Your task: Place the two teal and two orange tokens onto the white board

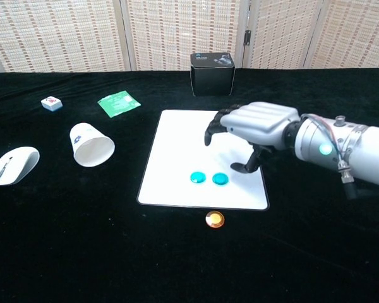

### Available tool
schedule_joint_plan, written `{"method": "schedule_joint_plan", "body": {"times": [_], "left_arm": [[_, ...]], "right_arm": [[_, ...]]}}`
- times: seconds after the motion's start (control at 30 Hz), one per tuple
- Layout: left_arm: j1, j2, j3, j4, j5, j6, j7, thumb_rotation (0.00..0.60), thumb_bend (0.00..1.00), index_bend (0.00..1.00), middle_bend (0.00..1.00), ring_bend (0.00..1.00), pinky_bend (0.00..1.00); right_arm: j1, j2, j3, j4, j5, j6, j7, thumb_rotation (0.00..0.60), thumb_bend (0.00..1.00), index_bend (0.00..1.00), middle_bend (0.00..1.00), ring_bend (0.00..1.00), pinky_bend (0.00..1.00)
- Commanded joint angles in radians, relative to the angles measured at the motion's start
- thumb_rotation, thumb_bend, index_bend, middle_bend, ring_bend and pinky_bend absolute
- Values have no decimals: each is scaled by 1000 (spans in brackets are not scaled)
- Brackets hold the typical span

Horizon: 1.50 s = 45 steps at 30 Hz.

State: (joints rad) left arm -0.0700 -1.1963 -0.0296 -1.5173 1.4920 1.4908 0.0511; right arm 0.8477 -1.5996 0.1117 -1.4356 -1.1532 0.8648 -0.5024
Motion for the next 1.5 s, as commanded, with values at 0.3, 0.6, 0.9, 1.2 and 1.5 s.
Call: {"method": "schedule_joint_plan", "body": {"times": [0.3,0.6,0.9,1.2,1.5], "left_arm": [[-7,-5,0,-4,7,-6,6,600,329,61,0,31,0],[-9,1,2,-18,18,0,16,600,329,62,0,30,0],[-4,6,3,-20,9,0,15,600,329,62,0,30,0],[-8,4,2,-17,9,-4,18,600,329,62,0,30,0],[-8,0,3,-13,4,-9,17,600,328,62,0,30,0]], "right_arm": [[-115,139,-29,12,37,76,63,600,442,333,176,9,0],[-163,120,-64,110,34,47,131,600,442,346,176,11,0],[-184,87,-76,180,4,31,170,600,442,361,179,11,0],[-192,75,-68,208,-3,20,180,600,443,365,179,11,0],[-203,75,-60,219,-7,16,184,600,442,372,180,12,0]]}}
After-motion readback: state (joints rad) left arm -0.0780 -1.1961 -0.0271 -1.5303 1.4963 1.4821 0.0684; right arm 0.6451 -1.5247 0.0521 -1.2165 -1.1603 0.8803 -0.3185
